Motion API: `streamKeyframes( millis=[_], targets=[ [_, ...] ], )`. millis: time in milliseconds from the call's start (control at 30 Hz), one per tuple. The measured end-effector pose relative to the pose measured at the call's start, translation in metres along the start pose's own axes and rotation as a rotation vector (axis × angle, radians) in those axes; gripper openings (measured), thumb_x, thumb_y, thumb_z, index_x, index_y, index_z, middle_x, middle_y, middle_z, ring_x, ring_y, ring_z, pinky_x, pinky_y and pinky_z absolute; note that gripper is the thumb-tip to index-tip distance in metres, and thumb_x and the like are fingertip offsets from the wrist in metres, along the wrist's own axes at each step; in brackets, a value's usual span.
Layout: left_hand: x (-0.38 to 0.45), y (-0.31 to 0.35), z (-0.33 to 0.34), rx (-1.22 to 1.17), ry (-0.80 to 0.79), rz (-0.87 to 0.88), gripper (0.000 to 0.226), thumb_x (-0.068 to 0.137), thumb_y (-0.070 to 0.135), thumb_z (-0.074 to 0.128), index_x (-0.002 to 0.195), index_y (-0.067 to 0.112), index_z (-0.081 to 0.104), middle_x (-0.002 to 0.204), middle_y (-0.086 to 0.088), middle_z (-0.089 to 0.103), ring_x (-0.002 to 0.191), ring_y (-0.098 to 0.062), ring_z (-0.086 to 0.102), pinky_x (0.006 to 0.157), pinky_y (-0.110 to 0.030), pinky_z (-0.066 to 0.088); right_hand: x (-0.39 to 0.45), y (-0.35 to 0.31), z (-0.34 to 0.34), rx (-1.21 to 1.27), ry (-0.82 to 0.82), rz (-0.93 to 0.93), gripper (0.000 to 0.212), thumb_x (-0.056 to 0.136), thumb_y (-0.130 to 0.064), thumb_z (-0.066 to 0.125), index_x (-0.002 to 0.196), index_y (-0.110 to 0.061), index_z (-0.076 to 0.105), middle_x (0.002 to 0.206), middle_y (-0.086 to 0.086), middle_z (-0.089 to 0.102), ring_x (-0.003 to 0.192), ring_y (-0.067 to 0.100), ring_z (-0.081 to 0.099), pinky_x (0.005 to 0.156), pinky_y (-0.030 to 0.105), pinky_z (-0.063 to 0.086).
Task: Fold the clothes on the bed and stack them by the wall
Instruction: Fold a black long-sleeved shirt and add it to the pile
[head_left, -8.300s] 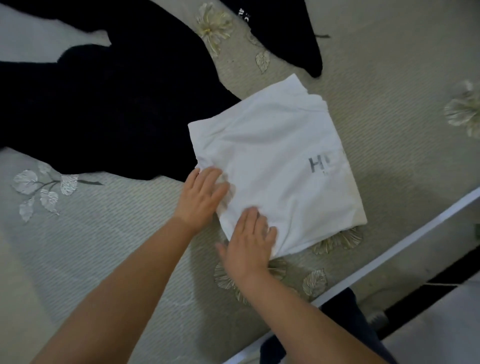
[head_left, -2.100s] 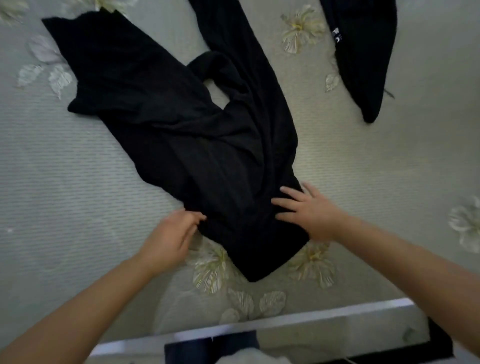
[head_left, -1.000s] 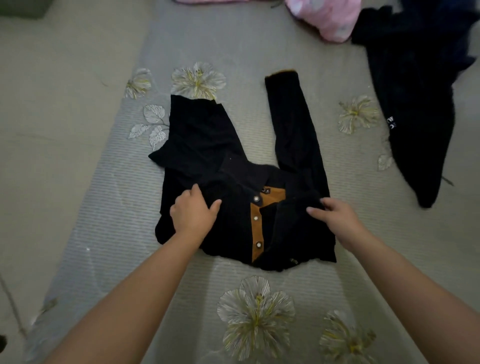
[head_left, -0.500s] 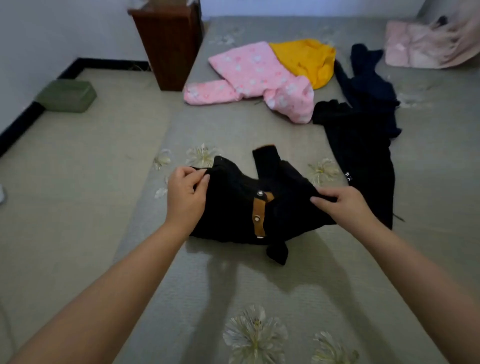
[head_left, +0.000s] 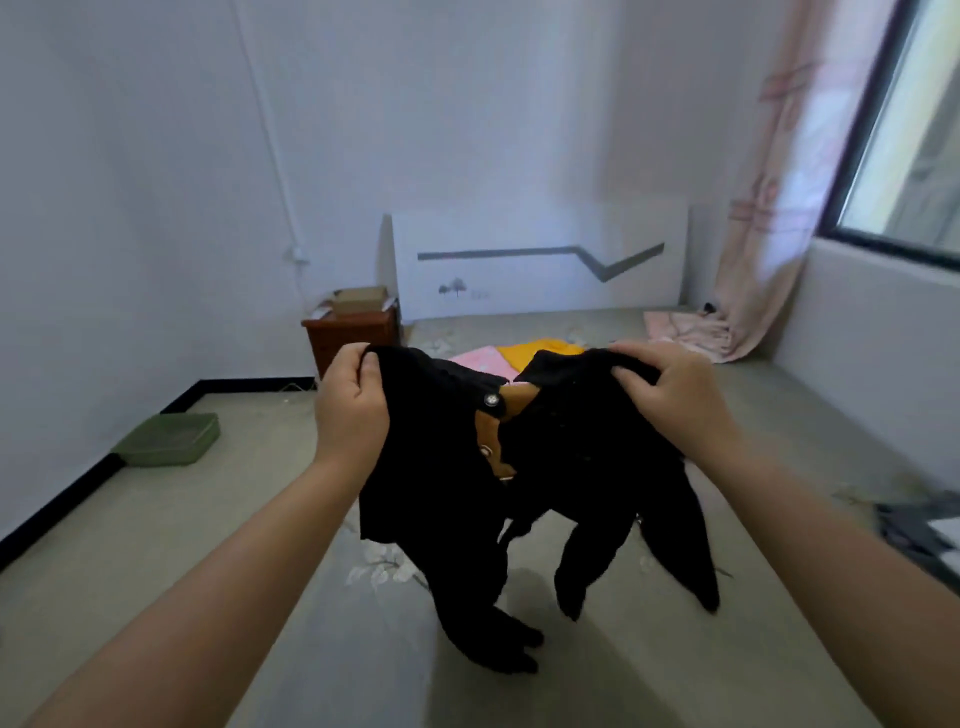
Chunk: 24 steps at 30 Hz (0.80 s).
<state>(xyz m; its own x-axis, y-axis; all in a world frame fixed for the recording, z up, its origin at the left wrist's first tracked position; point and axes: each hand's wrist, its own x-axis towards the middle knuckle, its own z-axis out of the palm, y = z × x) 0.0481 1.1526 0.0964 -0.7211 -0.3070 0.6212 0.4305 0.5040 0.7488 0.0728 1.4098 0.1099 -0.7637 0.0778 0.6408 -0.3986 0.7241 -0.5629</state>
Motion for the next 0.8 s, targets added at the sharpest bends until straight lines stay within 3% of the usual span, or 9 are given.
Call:
streamKeyframes(
  millis=[133, 267, 433, 600, 700, 800],
  targets=[
    [0.016, 0.057, -0.044, 0.017, 0.054, 0.137, 0.017, 0.095, 0.004, 0.041, 0.082, 0.006, 0.052, 0.065, 0.004, 0.044, 0.069, -0.018, 0.042, 0.055, -0.025, 0.023, 0.001, -0.052, -0.063, 0.026, 0.145, -0.076, 0.023, 0.081, 0.006, 0.061, 0.101, -0.002, 0.069, 0.098, 0.01, 0.069, 0.089, 0.015, 0.058, 0.08, 0.007, 0.034],
    [0.012, 0.103, -0.077, 0.215, -0.057, 0.39, 0.019, 0.093, 0.009, 0.048, 0.086, -0.005, 0.06, 0.081, -0.016, 0.059, 0.076, -0.019, 0.044, 0.061, -0.02, 0.022, -0.008, -0.092, -0.106, -0.074, 0.25, -0.149, 0.021, 0.079, 0.008, 0.061, 0.098, 0.002, 0.07, 0.1, 0.019, 0.069, 0.094, 0.028, 0.063, 0.081, 0.013, 0.036],
    [-0.004, 0.124, -0.097, 0.342, -0.196, 0.521, 0.021, 0.088, 0.016, 0.059, 0.089, -0.004, 0.066, 0.09, -0.018, 0.065, 0.085, -0.029, 0.056, 0.069, -0.019, 0.027, -0.034, -0.098, -0.132, -0.256, 0.186, -0.127, 0.019, 0.082, 0.001, 0.06, 0.099, 0.001, 0.069, 0.099, 0.021, 0.067, 0.096, 0.033, 0.06, 0.084, 0.028, 0.038],
    [-0.039, 0.093, -0.092, 0.411, -0.293, 0.49, 0.022, 0.092, 0.019, 0.053, 0.091, -0.001, 0.061, 0.087, -0.02, 0.065, 0.082, -0.034, 0.06, 0.067, -0.028, 0.033, -0.08, -0.067, -0.132, -0.328, 0.057, -0.082, 0.018, 0.081, -0.004, 0.064, 0.097, -0.001, 0.071, 0.099, 0.017, 0.07, 0.096, 0.03, 0.062, 0.083, 0.03, 0.04],
    [-0.058, 0.057, -0.07, 0.513, -0.45, 0.342, 0.024, 0.095, 0.025, 0.046, 0.092, 0.001, 0.051, 0.085, -0.024, 0.061, 0.081, -0.039, 0.058, 0.064, -0.035, 0.035, -0.098, -0.033, -0.11, -0.354, -0.058, -0.048, 0.018, 0.081, -0.006, 0.065, 0.097, -0.001, 0.071, 0.101, 0.018, 0.07, 0.098, 0.032, 0.063, 0.086, 0.034, 0.041],
    [-0.071, 0.015, -0.039, 0.574, -0.636, 0.171, 0.03, 0.09, 0.032, 0.055, 0.086, 0.002, 0.056, 0.081, -0.017, 0.059, 0.081, -0.032, 0.056, 0.063, -0.032, 0.033, -0.107, 0.012, -0.079, -0.307, -0.182, 0.055, 0.02, 0.082, -0.007, 0.064, 0.1, -0.003, 0.07, 0.104, 0.016, 0.069, 0.101, 0.031, 0.062, 0.088, 0.034, 0.04]
  ],
)
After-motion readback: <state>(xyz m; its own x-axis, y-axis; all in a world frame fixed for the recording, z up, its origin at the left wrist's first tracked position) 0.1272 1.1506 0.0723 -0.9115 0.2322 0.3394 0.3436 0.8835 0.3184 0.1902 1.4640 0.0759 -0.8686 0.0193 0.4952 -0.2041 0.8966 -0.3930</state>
